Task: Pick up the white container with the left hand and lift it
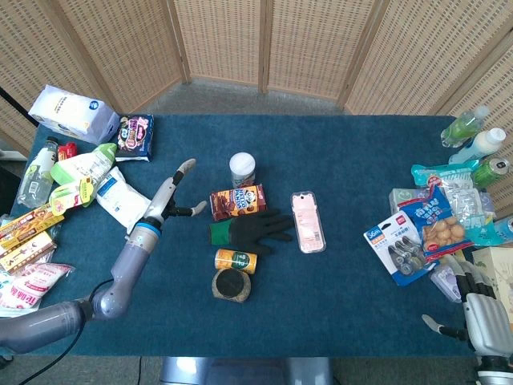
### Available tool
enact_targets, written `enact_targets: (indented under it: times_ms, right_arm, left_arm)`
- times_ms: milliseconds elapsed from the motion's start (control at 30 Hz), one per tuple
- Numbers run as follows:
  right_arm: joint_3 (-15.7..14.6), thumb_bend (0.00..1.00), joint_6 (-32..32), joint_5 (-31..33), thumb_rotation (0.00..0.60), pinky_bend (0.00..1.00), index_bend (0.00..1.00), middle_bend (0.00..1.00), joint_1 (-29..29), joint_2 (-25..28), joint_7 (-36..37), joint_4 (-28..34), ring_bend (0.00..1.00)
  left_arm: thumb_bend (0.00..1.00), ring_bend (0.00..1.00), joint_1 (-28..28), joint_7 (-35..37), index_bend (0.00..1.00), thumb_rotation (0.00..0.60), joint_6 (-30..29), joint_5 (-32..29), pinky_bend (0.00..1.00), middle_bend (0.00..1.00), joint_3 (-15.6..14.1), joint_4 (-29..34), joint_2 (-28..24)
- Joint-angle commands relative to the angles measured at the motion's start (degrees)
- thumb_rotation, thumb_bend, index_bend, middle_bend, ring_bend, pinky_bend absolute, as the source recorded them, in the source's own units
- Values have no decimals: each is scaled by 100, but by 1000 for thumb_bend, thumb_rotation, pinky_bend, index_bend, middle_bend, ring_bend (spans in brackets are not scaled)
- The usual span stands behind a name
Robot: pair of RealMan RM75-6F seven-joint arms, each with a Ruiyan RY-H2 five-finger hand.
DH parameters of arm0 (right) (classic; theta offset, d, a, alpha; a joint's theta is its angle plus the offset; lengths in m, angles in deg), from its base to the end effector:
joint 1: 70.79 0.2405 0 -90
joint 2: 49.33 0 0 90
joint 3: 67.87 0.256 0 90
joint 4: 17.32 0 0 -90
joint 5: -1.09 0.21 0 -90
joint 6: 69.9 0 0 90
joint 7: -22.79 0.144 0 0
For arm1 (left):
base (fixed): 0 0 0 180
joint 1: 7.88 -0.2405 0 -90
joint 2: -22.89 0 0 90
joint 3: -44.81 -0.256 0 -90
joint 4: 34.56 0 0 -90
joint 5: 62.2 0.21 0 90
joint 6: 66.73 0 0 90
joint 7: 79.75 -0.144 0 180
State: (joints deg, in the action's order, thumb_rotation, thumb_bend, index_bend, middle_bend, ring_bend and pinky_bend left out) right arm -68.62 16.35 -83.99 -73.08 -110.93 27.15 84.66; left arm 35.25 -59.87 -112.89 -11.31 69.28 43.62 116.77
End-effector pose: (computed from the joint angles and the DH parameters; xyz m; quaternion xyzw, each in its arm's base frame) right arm -0.3053 -0.1282 0.1536 0.5284 -0.4958 0.3928 0.5663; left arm -0.1357 0.3921 -0.0153 -0.4458 -0.6863 -0.5128 0.2595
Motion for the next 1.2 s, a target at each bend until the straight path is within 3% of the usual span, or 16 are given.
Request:
enact_targets:
  times_ms: [33, 267, 667, 733, 800, 867, 967, 1067, 1200]
  right_arm:
    - [-8, 100, 35, 17, 600, 0, 0, 0, -46, 40, 69, -24, 0]
    - [-24, 99, 220, 81, 600, 0, 0, 0, -231, 143, 278, -54, 0]
    - [-89, 99, 552, 52, 600, 0, 0, 0, -561, 282, 601, -57, 0]
    - [-97, 99, 595, 52, 600, 0, 0, 0, -611, 303, 654, -51, 0]
    - [-100, 99, 644, 47, 600, 0, 0, 0, -659, 318, 714, -47, 0]
    - [-108, 99, 670, 41, 600, 0, 0, 0, -696, 334, 777, -51, 0]
    - [-110, 98, 696, 25, 600, 0, 0, 0, -736, 353, 872, -55, 0]
    - [-110, 99, 724, -12, 600, 0, 0, 0, -764, 367, 928, -55, 0]
    - [-98, 98, 712, -20, 600, 0, 0, 0, -775, 370, 969, -54, 0]
  left_arm:
    - [345, 0, 337, 200, 0, 600, 53, 139, 0, 0, 155, -651, 535]
    - [343, 0, 839, 593, 0, 600, 114, 484, 0, 0, 328, -1845, 1322]
    - [344, 0, 1769, 1596, 2, 600, 774, 782, 0, 1, 666, -3686, 2297]
    - [346, 4, 1934, 1738, 37, 600, 723, 842, 0, 39, 734, -4025, 2470]
    - [386, 99, 2083, 1824, 161, 600, 606, 864, 0, 158, 806, -4371, 2653]
    - [483, 290, 2196, 1927, 347, 600, 597, 849, 31, 319, 869, -4613, 2779]
    - [597, 462, 2323, 2094, 515, 600, 592, 822, 237, 460, 958, -4928, 2904]
    - [668, 567, 2402, 2170, 611, 600, 567, 792, 390, 536, 1013, -5183, 2984]
    - [683, 605, 2378, 2422, 643, 600, 498, 693, 439, 565, 1153, -5244, 2977]
